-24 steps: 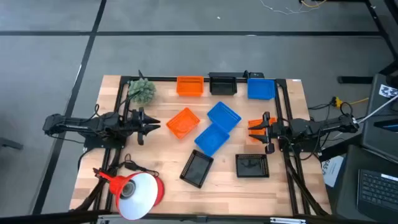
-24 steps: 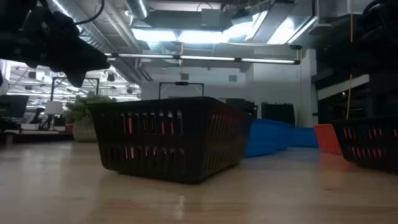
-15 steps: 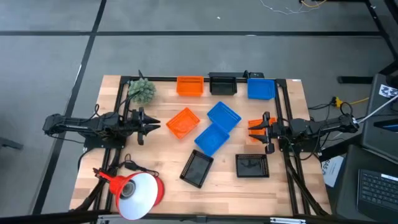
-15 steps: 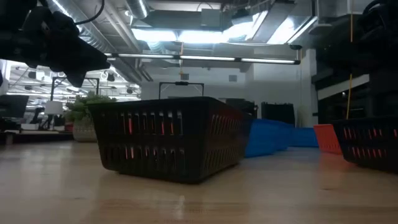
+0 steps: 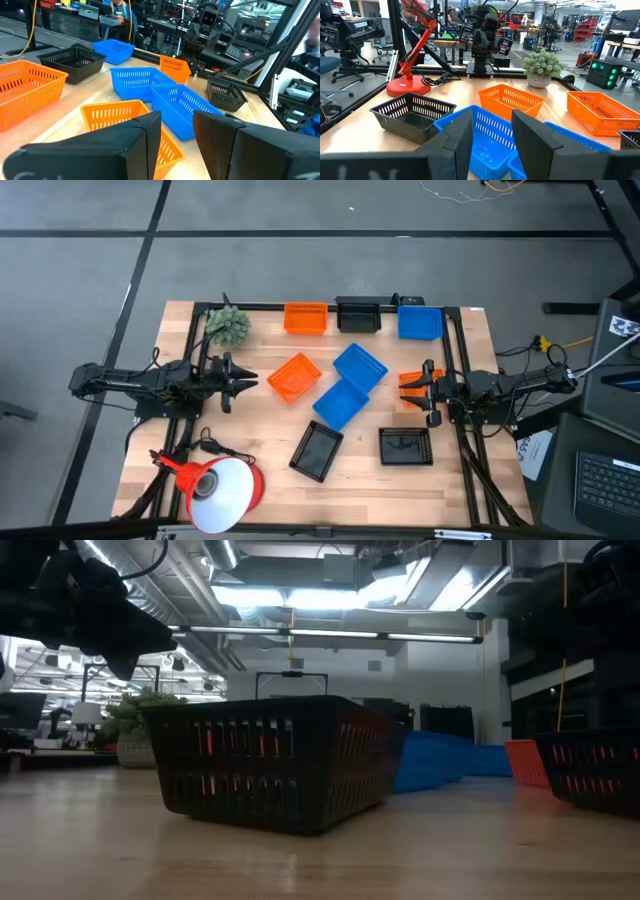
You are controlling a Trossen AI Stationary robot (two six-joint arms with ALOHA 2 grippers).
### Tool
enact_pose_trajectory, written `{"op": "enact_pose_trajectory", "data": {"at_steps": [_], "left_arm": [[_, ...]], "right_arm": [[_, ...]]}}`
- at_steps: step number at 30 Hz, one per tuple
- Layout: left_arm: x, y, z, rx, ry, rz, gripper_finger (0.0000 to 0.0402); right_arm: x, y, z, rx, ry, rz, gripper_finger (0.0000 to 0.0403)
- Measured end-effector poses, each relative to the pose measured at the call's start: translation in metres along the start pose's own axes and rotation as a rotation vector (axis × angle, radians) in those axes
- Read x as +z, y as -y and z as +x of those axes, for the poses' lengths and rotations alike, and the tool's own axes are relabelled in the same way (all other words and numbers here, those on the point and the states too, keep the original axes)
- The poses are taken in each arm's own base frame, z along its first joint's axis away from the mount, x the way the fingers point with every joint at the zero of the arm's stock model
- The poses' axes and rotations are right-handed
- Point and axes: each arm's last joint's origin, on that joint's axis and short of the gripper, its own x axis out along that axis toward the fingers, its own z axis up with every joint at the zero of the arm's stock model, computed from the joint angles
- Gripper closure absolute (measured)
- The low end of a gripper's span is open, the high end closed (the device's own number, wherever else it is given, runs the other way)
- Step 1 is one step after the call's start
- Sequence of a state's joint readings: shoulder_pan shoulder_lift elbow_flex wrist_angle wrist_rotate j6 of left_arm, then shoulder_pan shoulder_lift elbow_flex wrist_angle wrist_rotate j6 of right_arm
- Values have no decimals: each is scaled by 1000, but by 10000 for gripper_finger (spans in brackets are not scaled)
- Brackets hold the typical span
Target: Stack baskets by color
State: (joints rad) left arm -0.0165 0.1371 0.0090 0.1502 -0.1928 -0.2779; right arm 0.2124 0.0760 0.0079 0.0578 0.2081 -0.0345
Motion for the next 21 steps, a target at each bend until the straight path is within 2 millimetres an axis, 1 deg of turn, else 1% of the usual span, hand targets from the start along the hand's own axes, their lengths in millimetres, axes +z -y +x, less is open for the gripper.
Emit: {"op": "enact_pose_trajectory", "data": {"at_steps": [14,17,18,21], "left_arm": [[0,0,0,0,0,0,296],[0,0,0,1,0,6,296],[0,0,0,5,1,24,296],[0,-1,0,15,3,135,296]], "right_arm": [[0,0,0,0,0,0,266],[0,0,0,0,3,-58,266],[0,0,0,0,5,-76,266],[1,0,0,0,7,-55,266]]}}
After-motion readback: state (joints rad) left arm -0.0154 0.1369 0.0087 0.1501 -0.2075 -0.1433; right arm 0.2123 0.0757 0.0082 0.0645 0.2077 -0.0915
